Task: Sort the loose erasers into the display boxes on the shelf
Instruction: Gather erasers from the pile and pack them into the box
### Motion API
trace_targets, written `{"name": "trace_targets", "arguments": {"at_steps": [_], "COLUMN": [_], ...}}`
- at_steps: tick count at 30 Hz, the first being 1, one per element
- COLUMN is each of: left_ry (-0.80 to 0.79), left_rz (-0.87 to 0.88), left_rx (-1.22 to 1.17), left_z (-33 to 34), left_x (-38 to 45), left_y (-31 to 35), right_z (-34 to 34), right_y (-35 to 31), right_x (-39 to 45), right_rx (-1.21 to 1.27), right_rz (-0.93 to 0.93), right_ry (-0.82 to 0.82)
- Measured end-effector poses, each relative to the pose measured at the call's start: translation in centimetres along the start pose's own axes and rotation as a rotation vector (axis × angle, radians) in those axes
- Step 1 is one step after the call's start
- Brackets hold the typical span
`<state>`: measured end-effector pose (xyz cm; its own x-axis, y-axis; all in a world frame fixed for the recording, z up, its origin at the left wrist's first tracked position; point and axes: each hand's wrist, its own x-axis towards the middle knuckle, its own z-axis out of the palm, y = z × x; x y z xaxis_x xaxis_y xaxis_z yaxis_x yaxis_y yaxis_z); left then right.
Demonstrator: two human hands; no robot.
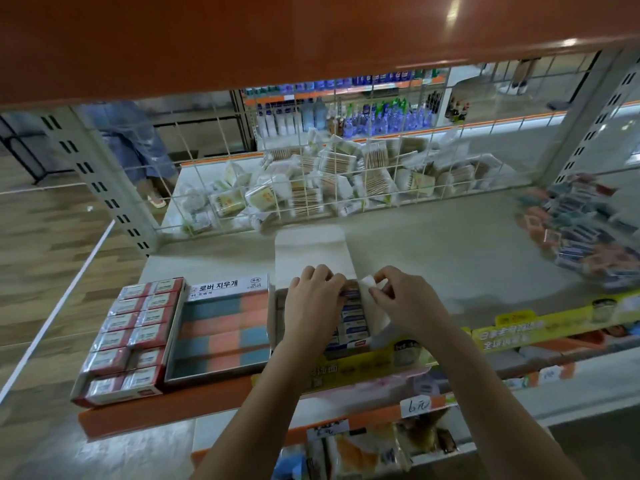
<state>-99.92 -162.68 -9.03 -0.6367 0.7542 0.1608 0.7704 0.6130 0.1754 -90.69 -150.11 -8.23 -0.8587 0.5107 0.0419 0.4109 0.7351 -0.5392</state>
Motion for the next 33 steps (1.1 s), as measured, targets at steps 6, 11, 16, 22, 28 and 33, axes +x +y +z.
{"name": "trace_targets", "arguments": {"at_steps": [6,11,16,22,28,33], "left_ry": [-0.024,0.043,0.080,-0.098,-0.189,-0.185], "left_rz": [0.061,0.186,0.389,0.555,0.603,0.588], "left_rx": [0.000,-0.044,-0.098,-0.040,0.004,0.031], "left_z": [-0.4,-2.5,-3.3,-2.5,0.0,3.1], "left_x": [0.5,3.2,5.7,7.1,9.6,11.5], "left_y": [-0.3,0.3,4.6,12.6,19.8,27.3], "right_z": [-1.1,-3.8,-6.5,-10.1,-13.8,-17.6], "right_y": [-0.7,-0.2,3.2,8.3,16.3,23.6], "right_x": [-0.5,-0.7,-2.1,-4.9,-6.4,-6.9], "right_rx": [0.043,0.038,-0.155,-0.285,-0.308,-0.327], "right_rz": [-0.004,0.044,0.112,0.285,0.397,0.405], "right_ry": [0.002,0.063,0.104,0.105,0.128,0.125]}}
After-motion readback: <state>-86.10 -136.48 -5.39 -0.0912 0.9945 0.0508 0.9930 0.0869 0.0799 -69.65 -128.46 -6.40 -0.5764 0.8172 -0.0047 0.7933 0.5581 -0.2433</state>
